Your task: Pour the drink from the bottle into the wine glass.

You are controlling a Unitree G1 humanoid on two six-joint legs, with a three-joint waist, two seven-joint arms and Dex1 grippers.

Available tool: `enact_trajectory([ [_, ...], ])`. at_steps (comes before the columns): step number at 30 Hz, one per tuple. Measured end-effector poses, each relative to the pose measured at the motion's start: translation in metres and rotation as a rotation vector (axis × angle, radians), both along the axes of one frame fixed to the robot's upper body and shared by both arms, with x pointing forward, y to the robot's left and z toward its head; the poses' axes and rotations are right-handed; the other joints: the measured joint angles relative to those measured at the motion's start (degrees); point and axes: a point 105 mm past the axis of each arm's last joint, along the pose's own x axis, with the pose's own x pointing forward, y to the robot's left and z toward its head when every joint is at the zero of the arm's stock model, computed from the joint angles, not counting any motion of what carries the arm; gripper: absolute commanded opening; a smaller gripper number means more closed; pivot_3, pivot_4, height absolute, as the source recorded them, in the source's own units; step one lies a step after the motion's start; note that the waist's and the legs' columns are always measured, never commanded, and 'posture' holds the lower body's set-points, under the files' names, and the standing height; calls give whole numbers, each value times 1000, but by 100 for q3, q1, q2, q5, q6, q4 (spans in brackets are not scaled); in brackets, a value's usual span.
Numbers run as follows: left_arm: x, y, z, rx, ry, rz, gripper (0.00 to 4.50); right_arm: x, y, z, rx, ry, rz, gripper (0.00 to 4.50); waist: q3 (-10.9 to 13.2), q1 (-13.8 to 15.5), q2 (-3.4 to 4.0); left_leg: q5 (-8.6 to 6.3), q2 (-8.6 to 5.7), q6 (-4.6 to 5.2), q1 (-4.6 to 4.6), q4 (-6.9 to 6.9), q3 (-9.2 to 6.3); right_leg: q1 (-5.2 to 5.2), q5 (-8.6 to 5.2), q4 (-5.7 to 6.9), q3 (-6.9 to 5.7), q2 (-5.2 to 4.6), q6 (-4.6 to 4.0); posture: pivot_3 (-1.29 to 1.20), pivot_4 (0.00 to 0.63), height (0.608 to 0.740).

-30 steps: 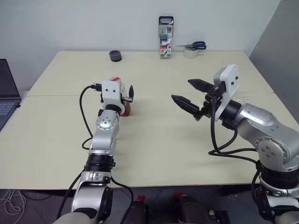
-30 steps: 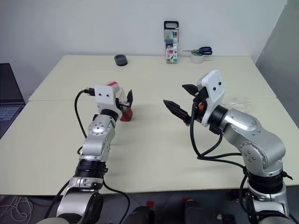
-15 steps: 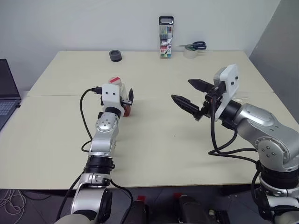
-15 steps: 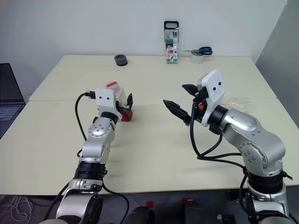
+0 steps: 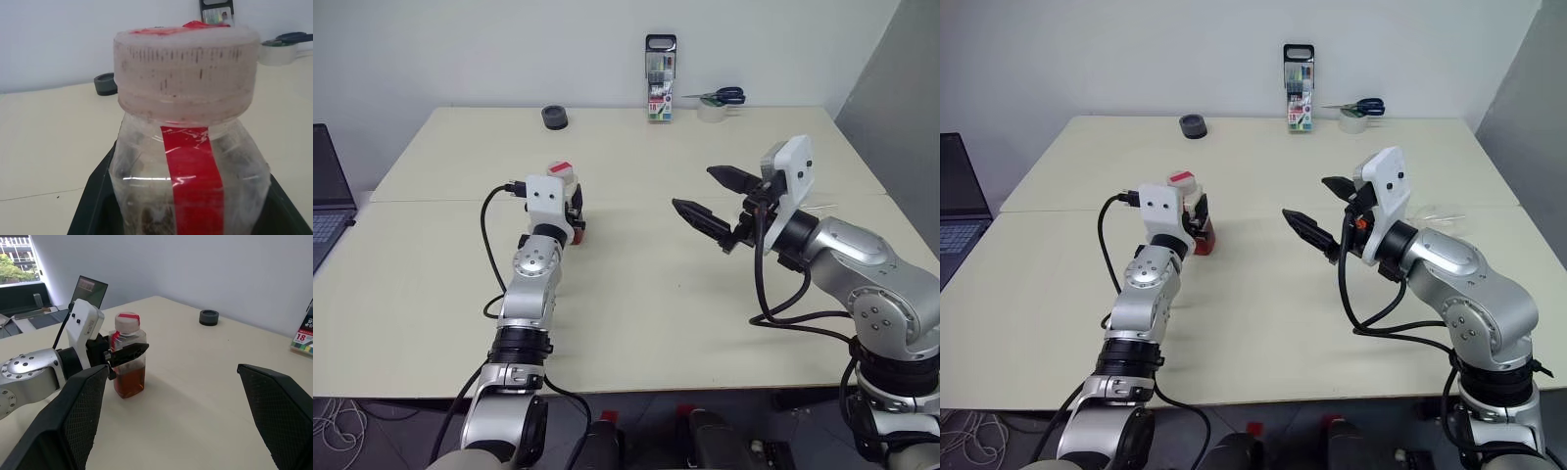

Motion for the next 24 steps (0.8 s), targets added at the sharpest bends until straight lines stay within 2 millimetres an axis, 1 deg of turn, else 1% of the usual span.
enact_trajectory([
  [2, 1, -4, 1, 11, 11, -38, 1765, 0, 0, 0, 0, 0, 1, 4500, 0, 2, 0, 0, -1, 0, 0, 0, 0, 0, 0, 0, -1, 0, 0, 0, 150, 740],
  [4, 3, -14, 5, 9, 24, -112, 1765, 0, 1, 1, 2, -2, 4, 4500, 0, 1, 0, 0, -2, 0, -2, 1, 0, 0, 0, 0, -3, 0, 0, 0, 150, 740],
  [7, 1, -39, 15, 17, 22, -263, 1765, 2, 5, 12, 20, -21, 20, 4500, 1, 1, 0, 0, -3, 0, -4, 3, 1, 0, 0, -3, -3, 0, 0, 0, 150, 740],
  [11, -18, -86, 27, 40, 20, -598, 1765, 2, 9, 28, 62, -40, 36, 4500, 1, -7, 0, 0, 0, -1, -7, -1, -1, -2, 0, -8, -4, 0, 0, 0, 150, 740],
  [12, -24, -96, 30, 52, 19, -671, 1765, 2, 9, 30, 64, -42, 34, 4500, 0, -11, 0, 0, 0, 0, -6, -1, 1, -2, 0, -7, -2, 0, 0, 0, 150, 740],
  [13, -28, -102, 31, 53, 20, -720, 1765, 2, 9, 30, 62, -39, 28, 4500, 1, -11, 0, 0, 0, 0, -6, -1, 0, -2, 0, -8, -2, 0, 0, 0, 150, 740],
  [14, -31, -107, 32, 54, 25, -768, 1765, 3, 9, 29, 57, -34, 20, 4500, 0, -14, 0, 0, 0, 0, -5, -1, 0, -2, 0, -6, -2, 0, 0, 0, 150, 740],
  [16, -35, -111, 34, 48, 26, -822, 1765, 5, 8, 27, 44, -26, -4, 4500, 1, -21, 0, 0, 1, 0, -5, -1, 0, -2, 0, -6, -1, 2, 0, 0, 150, 740],
  [21, -40, -122, 44, 42, 14, -902, 1765, 3, 10, 28, 60, -30, -33, 4500, 1, -26, 1, 0, 2, 0, -5, -1, 0, -2, 0, -5, 0, 5, 0, 0, 150, 740],
  [24, -48, -132, 48, 21, 12, -978, 1765, 2, 12, 28, 71, -32, -44, 4500, 1, -27, 1, 0, 2, 0, -6, -1, 0, -2, 0, -5, 1, 4, 0, 0, 150, 740],
])
